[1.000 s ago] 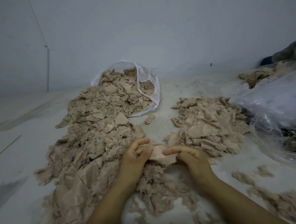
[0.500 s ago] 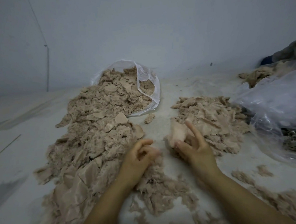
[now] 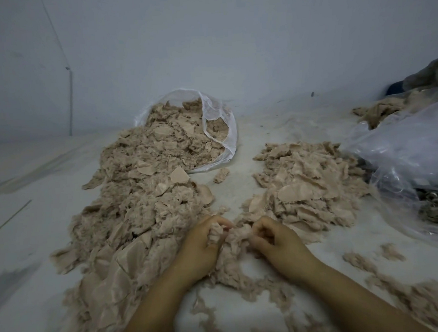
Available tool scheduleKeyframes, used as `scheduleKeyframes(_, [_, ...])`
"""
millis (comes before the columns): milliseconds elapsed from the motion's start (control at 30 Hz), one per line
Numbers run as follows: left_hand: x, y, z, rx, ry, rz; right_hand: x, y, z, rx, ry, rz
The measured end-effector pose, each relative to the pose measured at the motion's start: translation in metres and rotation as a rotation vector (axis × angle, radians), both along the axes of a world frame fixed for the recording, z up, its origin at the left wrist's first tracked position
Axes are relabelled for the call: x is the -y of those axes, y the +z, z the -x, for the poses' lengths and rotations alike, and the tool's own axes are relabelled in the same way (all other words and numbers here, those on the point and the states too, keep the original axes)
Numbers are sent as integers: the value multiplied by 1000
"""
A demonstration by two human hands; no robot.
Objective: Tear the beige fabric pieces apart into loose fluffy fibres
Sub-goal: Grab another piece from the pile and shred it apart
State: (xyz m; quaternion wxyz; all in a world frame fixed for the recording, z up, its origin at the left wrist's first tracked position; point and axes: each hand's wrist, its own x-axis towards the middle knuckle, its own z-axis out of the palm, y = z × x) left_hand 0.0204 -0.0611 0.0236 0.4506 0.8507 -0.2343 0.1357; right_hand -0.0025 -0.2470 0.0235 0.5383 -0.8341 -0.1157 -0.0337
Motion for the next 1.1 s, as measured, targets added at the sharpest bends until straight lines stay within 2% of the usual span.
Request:
scheduleKeyframes(67, [1,1,1,-24,-14,46,-1,0,1,-109,46,-85])
scheduleKeyframes(200, [3,2,4,-75,-57,90,-5,-3,1,-45,15,-47])
scheduleKeyframes(267, [1,2,5,-122,-66,26,-2,-3,-1,-38,-62,-105])
scheduleKeyframes(333, [0,-2,5,-159,-104,-65,2,-3,-3,-50,-21,-137])
scheduleKeyframes(433, [1,-3,6,-183,-157,-120,3,-9,-5,-49,58,-11])
scheduleKeyframes(533, [0,-4,6,-182,-149,-128,3,-9,-16,-54,-4,79])
scheduleKeyframes(567, [0,-4,6,-196,-136,-121,3,-7,-20,-95,-52,57])
scheduleKeyframes(633, [1,-5,6,-212,-109,-90,5,-7,-23,-212,-133,-118])
scheduleKeyframes(700, [2,-5,4,-204,-99,-44,7,-9,-19,-157,-166,-208])
scheduleKeyframes(767, [2,-2,4,-198,-98,2,8,-8,-13,-80,-140,-256])
scheduleKeyframes(833, [2,0,5,-184,-89,38,7,-4,-6,-166,1,-331])
scheduleKeyframes(900, [3,2,7,-191,-97,80,3,-4,-2,-272,125,-300])
scheduleKeyframes(1033, [0,7,8,-228,-42,177,3,-6,-7,-222,18,-336])
scheduleKeyframes(1100, [-2,8,7,-302,-40,269,5,-3,-7,-218,3,-472])
